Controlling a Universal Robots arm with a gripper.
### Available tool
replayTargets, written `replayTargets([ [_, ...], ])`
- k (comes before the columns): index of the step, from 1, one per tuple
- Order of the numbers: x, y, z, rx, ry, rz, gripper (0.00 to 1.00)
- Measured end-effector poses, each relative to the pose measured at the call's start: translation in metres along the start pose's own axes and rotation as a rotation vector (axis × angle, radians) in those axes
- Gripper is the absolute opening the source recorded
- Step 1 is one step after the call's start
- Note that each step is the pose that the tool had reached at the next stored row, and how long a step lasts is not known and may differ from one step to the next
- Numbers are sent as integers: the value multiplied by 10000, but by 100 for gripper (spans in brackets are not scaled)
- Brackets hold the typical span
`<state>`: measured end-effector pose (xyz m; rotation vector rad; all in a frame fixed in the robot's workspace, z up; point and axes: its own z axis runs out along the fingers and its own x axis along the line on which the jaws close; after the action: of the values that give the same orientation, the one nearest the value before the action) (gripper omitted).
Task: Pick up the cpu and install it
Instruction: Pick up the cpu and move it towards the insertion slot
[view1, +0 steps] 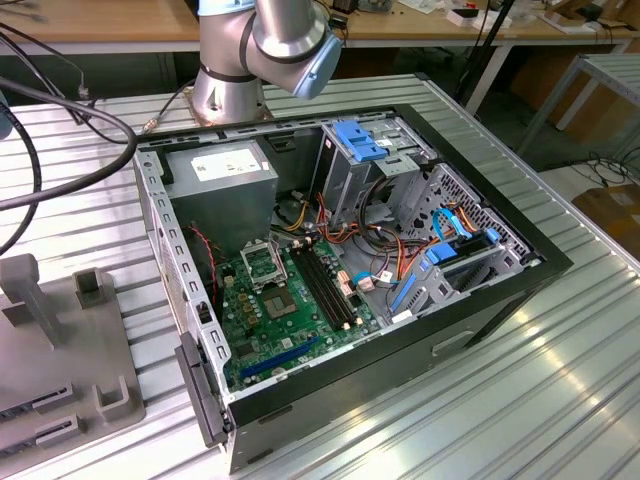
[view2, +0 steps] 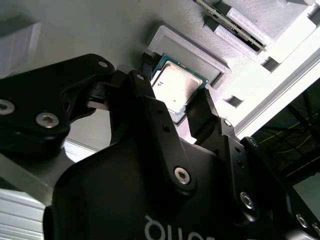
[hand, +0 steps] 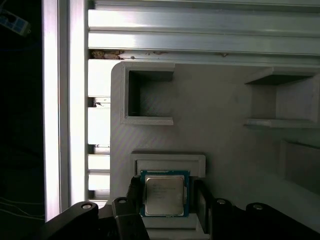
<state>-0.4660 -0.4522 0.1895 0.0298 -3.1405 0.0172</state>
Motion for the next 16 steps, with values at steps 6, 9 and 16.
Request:
replayTargets([
  [6,-6,0,0,-2,1,0,55],
  [9,-7,0,0,-4,0,0,55],
  [16,-6,0,-14,-17,-4,-72,55],
])
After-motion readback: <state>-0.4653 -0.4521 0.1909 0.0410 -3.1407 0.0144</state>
